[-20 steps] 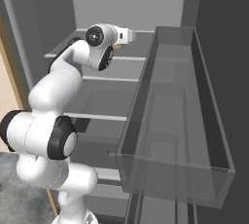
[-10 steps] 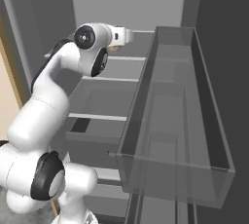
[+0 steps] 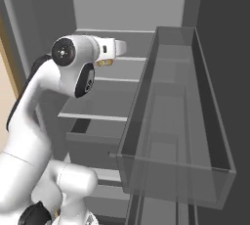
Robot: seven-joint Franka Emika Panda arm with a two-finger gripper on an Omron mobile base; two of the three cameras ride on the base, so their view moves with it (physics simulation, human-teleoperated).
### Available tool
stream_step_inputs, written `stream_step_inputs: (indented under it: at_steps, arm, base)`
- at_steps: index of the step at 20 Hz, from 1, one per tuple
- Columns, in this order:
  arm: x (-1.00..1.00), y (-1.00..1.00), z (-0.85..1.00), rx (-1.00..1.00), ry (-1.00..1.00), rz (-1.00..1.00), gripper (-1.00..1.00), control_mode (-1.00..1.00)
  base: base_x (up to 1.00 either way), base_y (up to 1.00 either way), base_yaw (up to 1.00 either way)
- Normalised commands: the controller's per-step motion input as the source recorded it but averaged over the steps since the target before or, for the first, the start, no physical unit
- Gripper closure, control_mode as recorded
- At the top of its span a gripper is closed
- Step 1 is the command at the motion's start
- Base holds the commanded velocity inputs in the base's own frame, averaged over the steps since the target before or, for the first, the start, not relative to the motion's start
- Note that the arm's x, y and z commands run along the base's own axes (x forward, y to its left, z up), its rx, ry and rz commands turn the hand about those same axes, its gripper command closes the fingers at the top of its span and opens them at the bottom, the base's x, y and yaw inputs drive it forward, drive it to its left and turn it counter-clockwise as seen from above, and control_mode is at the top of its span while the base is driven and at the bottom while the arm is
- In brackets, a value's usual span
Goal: Open the fridge, grab two sodas, and place both sodas inside the bowl with ice on the dining counter.
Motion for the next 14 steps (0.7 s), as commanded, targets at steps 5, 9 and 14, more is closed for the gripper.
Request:
stream_step_inputs:
  at_steps: [5, 9, 14]
  arm:
    - [-1.0, 0.29, -0.27, -0.13, 0.06, -0.01, 1.0, -1.0]
    - [-0.96, 0.41, -0.44, -0.17, 0.04, -0.01, 1.0, -1.0]
    - [-0.91, 0.03, -0.55, -0.09, 0.0, 0.0, 1.0, -1.0]
  base:
    - [0.0, 0.0, 0.0]
    - [0.0, 0.0, 0.0]
    - [0.0, 0.0, 0.0]
